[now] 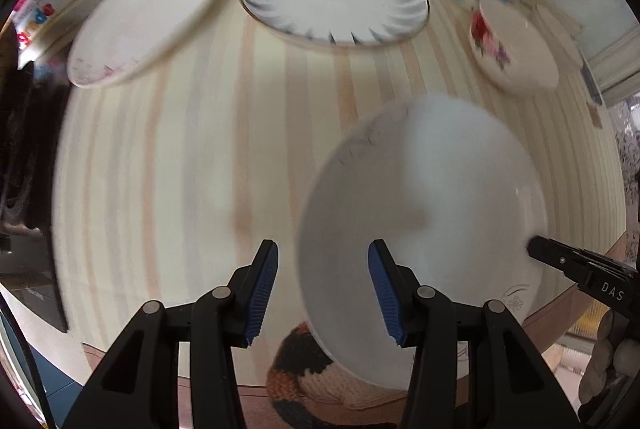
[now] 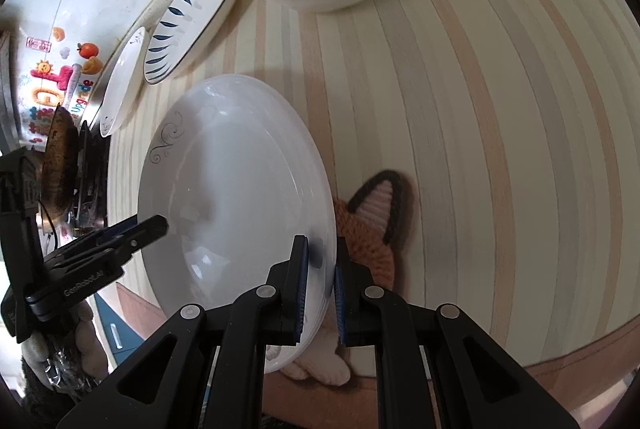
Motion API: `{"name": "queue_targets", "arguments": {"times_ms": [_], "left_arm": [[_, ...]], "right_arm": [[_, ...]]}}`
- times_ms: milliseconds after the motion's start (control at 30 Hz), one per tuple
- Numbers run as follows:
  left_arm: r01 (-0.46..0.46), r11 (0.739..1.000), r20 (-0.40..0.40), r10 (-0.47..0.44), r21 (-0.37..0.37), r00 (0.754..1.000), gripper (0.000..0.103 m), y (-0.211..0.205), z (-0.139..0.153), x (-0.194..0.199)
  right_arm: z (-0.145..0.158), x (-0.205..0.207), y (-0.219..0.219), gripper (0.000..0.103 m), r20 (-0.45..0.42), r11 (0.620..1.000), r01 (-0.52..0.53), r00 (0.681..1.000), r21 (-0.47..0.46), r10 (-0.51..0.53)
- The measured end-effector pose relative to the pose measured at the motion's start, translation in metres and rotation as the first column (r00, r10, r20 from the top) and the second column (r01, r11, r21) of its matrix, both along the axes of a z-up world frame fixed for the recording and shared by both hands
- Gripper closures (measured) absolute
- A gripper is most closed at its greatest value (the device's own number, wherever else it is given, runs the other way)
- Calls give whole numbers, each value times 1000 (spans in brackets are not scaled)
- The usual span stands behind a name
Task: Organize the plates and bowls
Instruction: 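Lift the swirl plate with the right gripper toward the pink-flower plate, then lower the swirl plate onto the pink-flower plate with the right gripper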
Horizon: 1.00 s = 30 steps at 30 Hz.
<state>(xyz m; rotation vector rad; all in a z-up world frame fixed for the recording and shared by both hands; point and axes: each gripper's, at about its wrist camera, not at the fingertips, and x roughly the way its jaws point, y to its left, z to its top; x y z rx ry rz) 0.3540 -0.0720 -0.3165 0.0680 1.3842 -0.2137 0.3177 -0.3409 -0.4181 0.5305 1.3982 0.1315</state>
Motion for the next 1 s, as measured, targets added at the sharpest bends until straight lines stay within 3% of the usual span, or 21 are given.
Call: {"name": "queue_targets", "arguments": {"times_ms": [67,133,200,267,300,333,367,400,433,567,900,1000], "left_arm": [[-26,1000,75,27,-7,997,59,17,26,1],[-67,998,206,68,-11,976,58,40,60,2],[-123,992,358,124,-26,926,56,65,89,4],[-173,982,455,187,-74,871,44,87,104,10],[-192,975,488,224,-114,843,36,99,107,18],[-195,971,490,237,-136,839,30,108,104,25],[-183,973,466,229,-142,855,30,114,100,38],[-138,980,410,186,-144,893,30,119,90,54],[-114,981,376,165,-154,912,30,124,80,65],[-166,970,267,209,-175,941,30,144,42,92],[-362,904,133,398,-229,908,30,187,-9,133],[-394,896,139,425,-206,894,32,194,-14,141]], "right_arm": [[13,-5,-7,90,13,1000,20,1000,-23,-20],[34,-10,-14,89,36,999,37,999,-36,-36],[59,-8,-13,89,70,998,34,997,-44,-31],[83,2,1,86,111,998,0,994,-62,7],[92,9,12,79,130,997,-22,991,-73,31],[101,20,28,69,155,995,-53,986,-83,65],[107,31,42,65,177,993,-81,980,-82,94],[112,44,58,61,197,991,-109,973,-77,122],[114,59,76,61,212,988,-133,966,-75,147],[113,131,142,61,252,975,-212,942,-66,221],[77,285,239,61,233,934,-326,906,-148,353],[57,315,253,61,204,923,-344,904,-173,376]]}}
